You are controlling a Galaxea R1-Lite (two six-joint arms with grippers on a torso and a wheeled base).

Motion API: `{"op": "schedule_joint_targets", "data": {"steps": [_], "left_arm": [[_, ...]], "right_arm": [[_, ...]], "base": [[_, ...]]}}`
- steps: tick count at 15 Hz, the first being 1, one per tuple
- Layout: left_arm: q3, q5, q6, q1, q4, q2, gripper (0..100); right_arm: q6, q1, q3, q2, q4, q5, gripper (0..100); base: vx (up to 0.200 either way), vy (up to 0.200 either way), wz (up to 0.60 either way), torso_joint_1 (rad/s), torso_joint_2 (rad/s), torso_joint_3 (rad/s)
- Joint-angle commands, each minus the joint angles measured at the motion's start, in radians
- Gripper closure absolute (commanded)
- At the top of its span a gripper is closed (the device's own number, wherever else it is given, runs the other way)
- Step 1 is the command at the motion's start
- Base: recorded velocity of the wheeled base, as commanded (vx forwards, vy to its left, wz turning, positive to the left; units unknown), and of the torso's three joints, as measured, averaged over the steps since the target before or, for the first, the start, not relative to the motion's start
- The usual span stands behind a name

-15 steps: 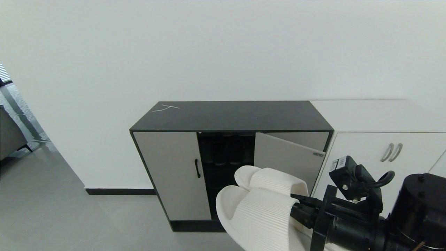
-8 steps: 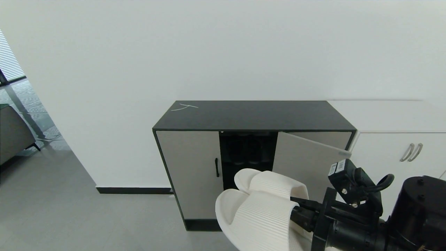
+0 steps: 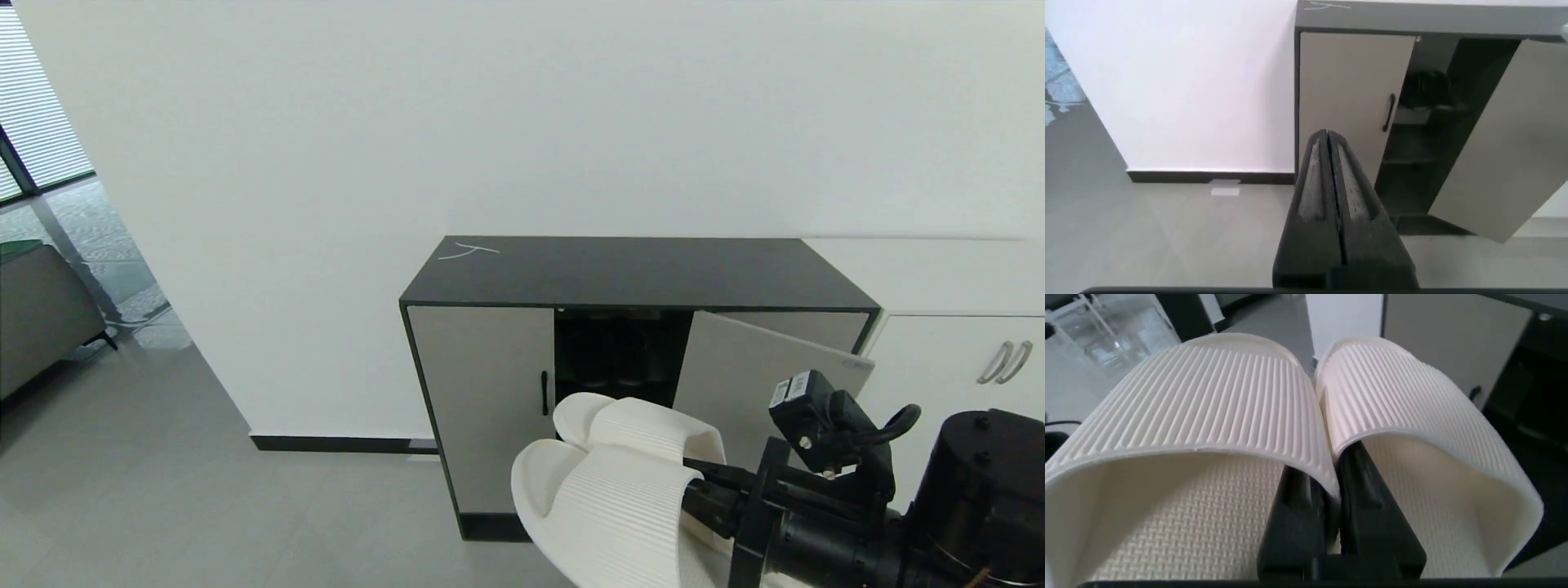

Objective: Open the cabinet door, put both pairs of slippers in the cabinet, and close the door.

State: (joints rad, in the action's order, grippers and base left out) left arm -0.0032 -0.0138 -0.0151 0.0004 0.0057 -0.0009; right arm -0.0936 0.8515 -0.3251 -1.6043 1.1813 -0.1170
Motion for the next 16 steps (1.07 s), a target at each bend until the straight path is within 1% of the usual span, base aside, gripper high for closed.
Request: {"op": "schedule_joint_targets", "data": {"steps": [1, 7, 9, 16], "left_arm": [[0.000, 0.000, 0.000, 0.000, 0.000, 0.001, 100], [0.000, 0.000, 0.000, 0.000, 0.000, 0.001, 100], [0.000, 0.000, 0.000, 0.000, 0.000, 0.001, 100], [0.000, 0.000, 0.000, 0.000, 0.000, 0.001, 100]], "right_arm": [[0.000, 0.001, 0.006, 0.000, 0.015, -0.001, 100], [0.000, 0.001, 0.009, -0.005, 0.029, -0.001, 100], [0.000, 0.001, 0.009, -0.009, 0.029, -0.001, 100], [0.018, 0.001, 0.023, -0.019, 0.031, -0.001, 100]], "base": [[0.200, 0.000, 0.00, -0.002, 0.00, 0.002], [0.200, 0.000, 0.00, 0.007, 0.00, 0.004], [0.000, 0.000, 0.00, 0.000, 0.00, 0.000], [0.000, 0.200, 0.00, 0.002, 0.00, 0.002]]}}
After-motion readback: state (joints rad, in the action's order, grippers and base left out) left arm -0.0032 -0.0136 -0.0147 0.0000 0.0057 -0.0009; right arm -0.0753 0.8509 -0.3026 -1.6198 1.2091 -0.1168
